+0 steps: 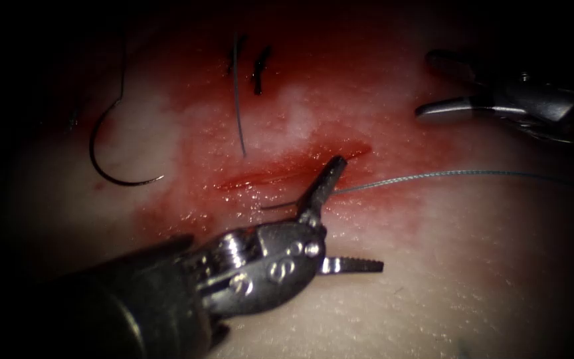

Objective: Wound Closure

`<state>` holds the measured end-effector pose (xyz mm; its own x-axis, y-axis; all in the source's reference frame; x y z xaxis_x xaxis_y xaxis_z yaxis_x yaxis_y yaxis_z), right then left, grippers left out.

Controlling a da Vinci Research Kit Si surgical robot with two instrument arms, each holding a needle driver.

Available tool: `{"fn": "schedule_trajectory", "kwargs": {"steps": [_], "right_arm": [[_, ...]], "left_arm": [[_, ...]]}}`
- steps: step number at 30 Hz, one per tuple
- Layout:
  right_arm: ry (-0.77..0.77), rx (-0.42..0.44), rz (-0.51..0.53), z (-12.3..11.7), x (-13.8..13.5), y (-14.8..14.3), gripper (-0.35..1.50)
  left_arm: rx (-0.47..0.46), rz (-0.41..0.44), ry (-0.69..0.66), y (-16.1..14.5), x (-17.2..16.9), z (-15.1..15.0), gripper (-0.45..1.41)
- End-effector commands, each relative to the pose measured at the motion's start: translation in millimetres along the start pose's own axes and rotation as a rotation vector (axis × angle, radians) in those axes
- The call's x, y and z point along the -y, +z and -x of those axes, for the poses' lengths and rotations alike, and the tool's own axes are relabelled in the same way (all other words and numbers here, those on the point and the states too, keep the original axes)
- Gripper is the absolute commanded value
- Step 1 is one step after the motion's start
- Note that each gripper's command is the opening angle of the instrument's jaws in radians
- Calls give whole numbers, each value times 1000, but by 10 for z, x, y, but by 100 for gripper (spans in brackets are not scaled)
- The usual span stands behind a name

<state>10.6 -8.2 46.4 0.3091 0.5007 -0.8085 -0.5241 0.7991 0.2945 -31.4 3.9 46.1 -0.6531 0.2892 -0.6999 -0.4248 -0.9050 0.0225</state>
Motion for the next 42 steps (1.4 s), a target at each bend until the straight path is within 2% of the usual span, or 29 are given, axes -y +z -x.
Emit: {"fn": "schedule_trajectory", "kwargs": {"steps": [1, 5, 14, 26, 29, 31, 32, 33, 38, 42], "right_arm": [[-8, 11, -7, 4, 4, 8, 121], [-11, 35, -9, 4, 5, 8, 111], [-17, 52, 3, 5, 5, 7, 108], [-17, 52, 6, 5, 6, 8, 103], [-18, 55, 6, 6, 5, 9, 103], [-18, 55, 6, 6, 5, 9, 101], [-18, 55, 6, 6, 5, 9, 100], [-19, 54, 5, 7, 5, 9, 100], [-19, 52, 6, 7, 2, 7, 96], [-20, 51, 5, 9, 2, 7, 93]], "left_arm": [[11, -12, 19, 17, -5, -5, 98], [48, -39, 69, 43, -13, -22, 96], [103, -67, 158, 87, -25, -36, 94], [123, -69, 238, 103, -19, -38, 81], [123, -73, 270, 108, -20, -42, 61], [126, -79, 292, 109, -23, -45, 19], [123, -80, 298, 109, -24, -45, -8], [115, -77, 310, 108, -24, -46, -45], [17, -10, 397, 96, -26, -46, -45], [-108, 66, 422, 76, -29, -44, -45]]}}
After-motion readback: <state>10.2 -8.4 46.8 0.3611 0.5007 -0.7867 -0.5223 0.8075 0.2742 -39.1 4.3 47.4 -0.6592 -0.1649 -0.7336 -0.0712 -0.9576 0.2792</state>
